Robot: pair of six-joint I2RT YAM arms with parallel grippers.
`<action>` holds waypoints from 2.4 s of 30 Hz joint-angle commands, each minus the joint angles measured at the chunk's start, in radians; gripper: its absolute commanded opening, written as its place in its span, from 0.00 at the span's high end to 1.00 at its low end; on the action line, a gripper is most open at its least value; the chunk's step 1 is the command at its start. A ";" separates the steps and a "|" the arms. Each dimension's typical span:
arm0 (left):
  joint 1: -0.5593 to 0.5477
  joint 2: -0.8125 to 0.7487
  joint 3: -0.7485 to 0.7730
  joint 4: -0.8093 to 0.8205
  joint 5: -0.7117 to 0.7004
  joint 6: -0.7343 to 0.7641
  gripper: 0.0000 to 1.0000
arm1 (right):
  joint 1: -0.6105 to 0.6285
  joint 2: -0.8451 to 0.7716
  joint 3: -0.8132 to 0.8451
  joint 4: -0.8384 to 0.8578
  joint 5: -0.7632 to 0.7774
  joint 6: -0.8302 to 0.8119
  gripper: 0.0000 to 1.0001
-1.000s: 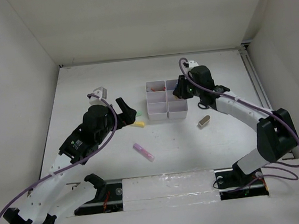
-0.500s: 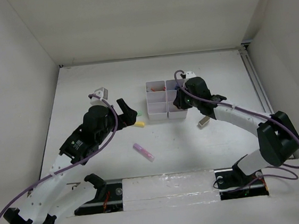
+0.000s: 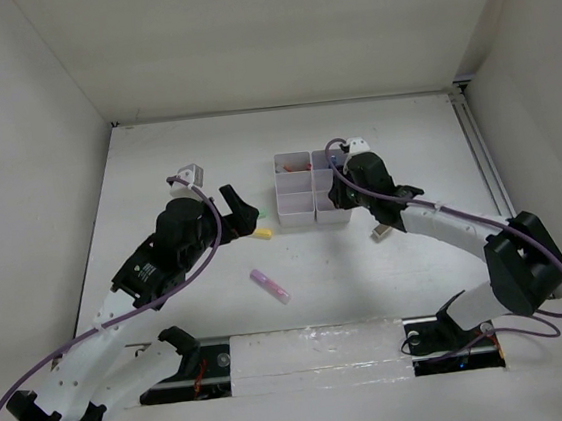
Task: Sort the stationery into containers
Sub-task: Place the stationery in the storage box.
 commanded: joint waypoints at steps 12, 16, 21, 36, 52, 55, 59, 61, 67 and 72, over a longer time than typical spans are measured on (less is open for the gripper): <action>0.003 -0.016 -0.004 0.040 0.012 0.024 0.00 | 0.035 -0.011 -0.004 0.076 0.119 -0.011 1.00; 0.003 -0.016 -0.004 0.040 0.021 0.024 0.00 | 0.035 -0.002 -0.013 0.085 0.139 -0.001 1.00; 0.003 -0.016 -0.004 0.040 0.021 0.024 0.00 | 0.044 0.007 -0.022 0.094 0.148 0.008 1.00; 0.003 -0.016 -0.004 0.050 0.030 0.024 0.00 | 0.053 0.045 -0.050 0.113 0.178 0.045 1.00; 0.003 -0.016 -0.004 0.050 0.030 0.024 0.00 | 0.053 0.035 -0.050 0.113 0.166 0.063 0.56; 0.003 -0.016 -0.004 0.050 0.040 0.024 0.00 | 0.053 0.026 -0.059 0.113 0.166 0.063 0.50; 0.003 -0.016 -0.004 0.050 0.040 0.024 0.00 | 0.053 0.004 -0.059 0.102 0.157 0.072 0.44; 0.003 -0.016 -0.013 0.050 0.040 0.024 0.00 | 0.063 -0.019 -0.059 0.093 0.157 0.072 0.44; 0.003 -0.016 -0.013 0.050 0.040 0.024 0.00 | 0.081 -0.122 -0.041 0.019 0.203 0.109 0.43; 0.003 -0.016 -0.013 0.050 0.040 0.024 0.00 | 0.072 -0.146 0.054 -0.206 0.384 0.288 0.38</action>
